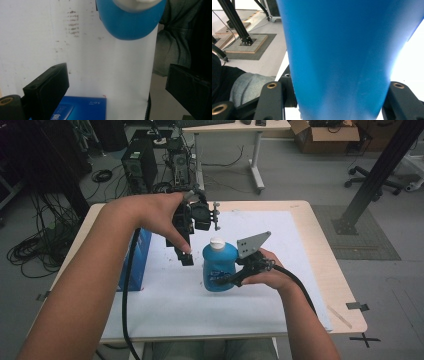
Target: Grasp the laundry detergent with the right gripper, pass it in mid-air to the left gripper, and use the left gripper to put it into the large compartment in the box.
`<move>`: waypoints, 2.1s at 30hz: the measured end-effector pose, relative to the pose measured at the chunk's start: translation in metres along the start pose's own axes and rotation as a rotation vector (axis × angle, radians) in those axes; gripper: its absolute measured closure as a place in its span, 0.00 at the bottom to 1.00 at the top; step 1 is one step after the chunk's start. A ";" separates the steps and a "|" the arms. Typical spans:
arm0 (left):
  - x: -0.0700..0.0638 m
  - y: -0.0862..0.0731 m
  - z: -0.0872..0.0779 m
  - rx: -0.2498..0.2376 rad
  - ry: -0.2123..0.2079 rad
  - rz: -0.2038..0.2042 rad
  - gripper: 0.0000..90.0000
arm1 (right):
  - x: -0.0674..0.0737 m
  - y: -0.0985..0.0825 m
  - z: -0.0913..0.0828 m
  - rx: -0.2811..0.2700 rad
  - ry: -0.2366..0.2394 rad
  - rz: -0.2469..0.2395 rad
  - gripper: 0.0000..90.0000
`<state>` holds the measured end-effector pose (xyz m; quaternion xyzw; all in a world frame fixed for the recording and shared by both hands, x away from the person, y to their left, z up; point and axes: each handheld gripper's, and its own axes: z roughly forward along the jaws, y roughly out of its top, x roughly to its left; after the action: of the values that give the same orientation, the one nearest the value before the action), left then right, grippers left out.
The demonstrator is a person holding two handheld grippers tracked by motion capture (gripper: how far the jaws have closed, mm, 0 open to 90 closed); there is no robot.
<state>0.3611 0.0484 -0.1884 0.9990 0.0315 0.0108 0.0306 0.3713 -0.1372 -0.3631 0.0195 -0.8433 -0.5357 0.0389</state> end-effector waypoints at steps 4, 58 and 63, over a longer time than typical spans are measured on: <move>0.000 -0.001 0.006 0.002 -0.006 0.001 0.06 | -0.001 0.000 0.005 0.004 -0.006 -0.001 0.48; -0.006 0.026 0.039 0.035 0.002 0.001 0.06 | -0.003 0.005 0.046 -0.024 -0.004 -0.052 0.48; -0.006 0.028 0.041 0.038 0.005 0.003 0.06 | -0.003 0.006 0.046 -0.024 -0.002 -0.055 0.48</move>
<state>0.3582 0.0178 -0.2276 0.9994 0.0301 0.0127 0.0114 0.3701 -0.0929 -0.3775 0.0417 -0.8360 -0.5466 0.0236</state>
